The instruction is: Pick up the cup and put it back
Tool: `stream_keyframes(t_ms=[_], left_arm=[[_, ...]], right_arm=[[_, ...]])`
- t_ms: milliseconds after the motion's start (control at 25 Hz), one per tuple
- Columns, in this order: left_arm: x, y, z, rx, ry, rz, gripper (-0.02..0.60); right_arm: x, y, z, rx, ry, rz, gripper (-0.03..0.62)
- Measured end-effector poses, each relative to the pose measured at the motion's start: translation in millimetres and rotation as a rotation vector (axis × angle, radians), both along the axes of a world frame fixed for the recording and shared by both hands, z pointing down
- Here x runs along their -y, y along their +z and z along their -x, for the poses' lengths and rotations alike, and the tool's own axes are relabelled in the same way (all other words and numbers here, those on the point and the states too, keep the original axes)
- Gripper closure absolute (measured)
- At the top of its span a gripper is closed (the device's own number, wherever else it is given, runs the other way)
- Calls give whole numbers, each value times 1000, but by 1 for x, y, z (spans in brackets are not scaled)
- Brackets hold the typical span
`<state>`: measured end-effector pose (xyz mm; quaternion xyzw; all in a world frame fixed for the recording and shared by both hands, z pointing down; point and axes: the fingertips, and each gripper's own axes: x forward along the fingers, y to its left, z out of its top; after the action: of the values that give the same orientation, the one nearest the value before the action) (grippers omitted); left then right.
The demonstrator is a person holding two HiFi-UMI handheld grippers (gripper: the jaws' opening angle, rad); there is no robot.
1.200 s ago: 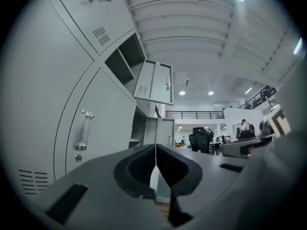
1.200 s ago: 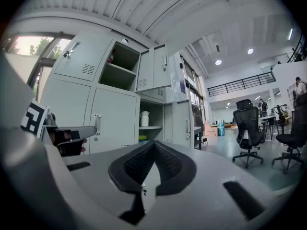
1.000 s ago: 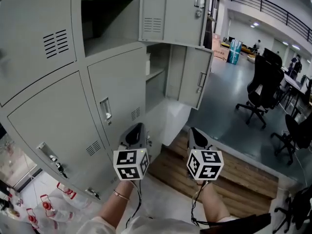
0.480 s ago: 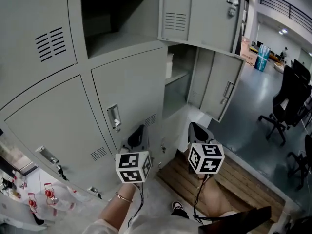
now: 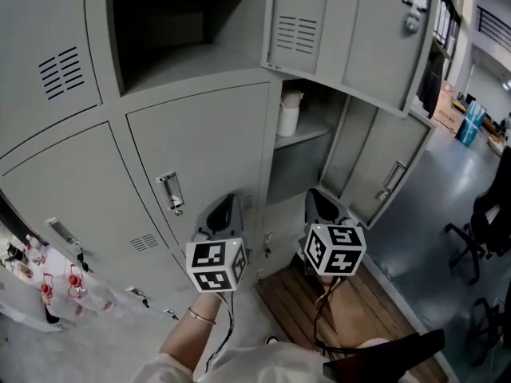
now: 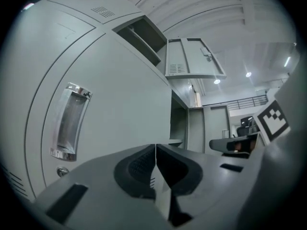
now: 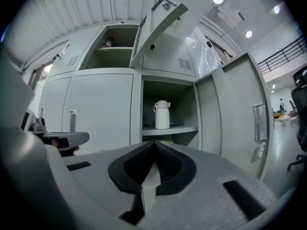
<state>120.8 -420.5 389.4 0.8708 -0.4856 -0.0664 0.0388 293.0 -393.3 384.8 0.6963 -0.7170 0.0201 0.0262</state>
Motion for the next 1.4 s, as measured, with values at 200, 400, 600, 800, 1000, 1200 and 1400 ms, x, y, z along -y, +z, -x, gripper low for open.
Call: stream_keyframes(t_ms=[200, 400, 600, 800, 1000, 1200, 1400], left_arm=[[-2, 3, 7, 24, -59, -13, 571], [-2, 10, 22, 30, -97, 2, 571], [-2, 9, 31, 32, -109, 0, 571], [-2, 9, 40, 35, -123, 2, 571], [-1, 12, 48, 41, -144, 8, 571], [2, 10, 58, 50, -181, -1, 571], [8, 8, 70, 50, -228, -1, 571]], right_arm=[[11, 13, 3, 36, -43, -2, 602], [10, 13, 12, 19, -60, -14, 600], [10, 12, 17, 40, -77, -19, 549], [11, 11, 21, 36, -82, -22, 483], [16, 14, 21, 60, -88, -17, 416], [28, 10, 22, 48, -107, -20, 365], [43, 5, 12, 51, -111, -21, 353]])
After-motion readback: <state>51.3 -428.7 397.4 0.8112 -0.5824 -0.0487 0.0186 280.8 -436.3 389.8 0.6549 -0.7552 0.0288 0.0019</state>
